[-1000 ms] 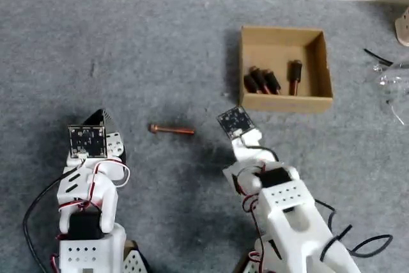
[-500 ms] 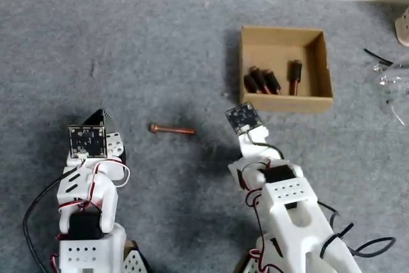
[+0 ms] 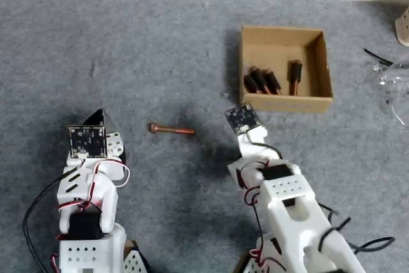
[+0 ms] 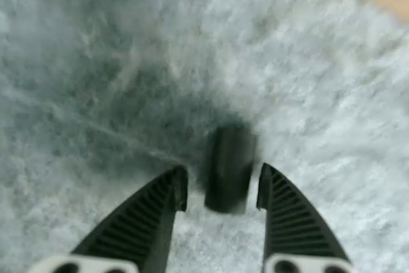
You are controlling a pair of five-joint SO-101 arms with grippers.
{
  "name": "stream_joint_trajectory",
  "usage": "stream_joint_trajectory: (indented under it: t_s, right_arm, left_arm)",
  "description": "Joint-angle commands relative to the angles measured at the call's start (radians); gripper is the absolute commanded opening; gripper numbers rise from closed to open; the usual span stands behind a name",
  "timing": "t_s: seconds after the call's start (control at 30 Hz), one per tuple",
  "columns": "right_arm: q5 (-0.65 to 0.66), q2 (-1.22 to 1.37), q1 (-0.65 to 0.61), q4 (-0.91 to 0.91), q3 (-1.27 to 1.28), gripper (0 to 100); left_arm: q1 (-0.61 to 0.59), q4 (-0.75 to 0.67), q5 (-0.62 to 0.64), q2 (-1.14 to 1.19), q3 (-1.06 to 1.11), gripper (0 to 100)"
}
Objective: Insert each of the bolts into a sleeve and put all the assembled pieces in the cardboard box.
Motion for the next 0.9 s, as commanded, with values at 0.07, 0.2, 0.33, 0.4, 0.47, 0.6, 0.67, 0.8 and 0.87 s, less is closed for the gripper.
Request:
stream_joint_trajectory:
  t_s: [0.07, 0.2, 0.33, 0.4, 0.47, 0.6, 0.67, 0.8, 0.87]
  right_arm:
    - [-0.008, 0.150, 0.012, -0.030, -0.050, 15.6]
    - [-0.011, 0.173, 0.030, -0.015, -0.101, 15.6]
    - [-0.011, 0.185, 0.044, -0.018, -0.108, 15.6]
    - [-0.011, 0.185, 0.044, -0.036, -0.105, 15.6]
    - [-0.011, 0.185, 0.044, -0.045, -0.104, 15.6]
    - [-0.011, 0.185, 0.044, -0.045, -0.104, 15.6]
    - [-0.011, 0.185, 0.044, -0.045, -0.104, 15.6]
    - [-0.006, 0.185, 0.044, -0.047, -0.104, 6.3]
    - [-0.006, 0.185, 0.044, -0.047, -0.104, 0.3]
  left_arm:
    - [0.019, -0.015, 0.000, -0.015, 0.019, 1]
    - [0.019, -0.015, 0.000, -0.015, 0.019, 1]
    - [0.019, -0.017, 0.000, -0.015, 0.019, 1]
    - [0.019, -0.017, 0.000, -0.015, 0.019, 1]
    - [0.019, -0.017, 0.000, -0.015, 0.019, 1]
    - [0.019, -0.015, 0.000, -0.015, 0.019, 1]
    - [0.019, -0.015, 0.000, -0.015, 0.019, 1]
    - [0.019, -0.015, 0.000, -0.015, 0.019, 1]
    - [0.019, -0.015, 0.000, -0.015, 0.019, 1]
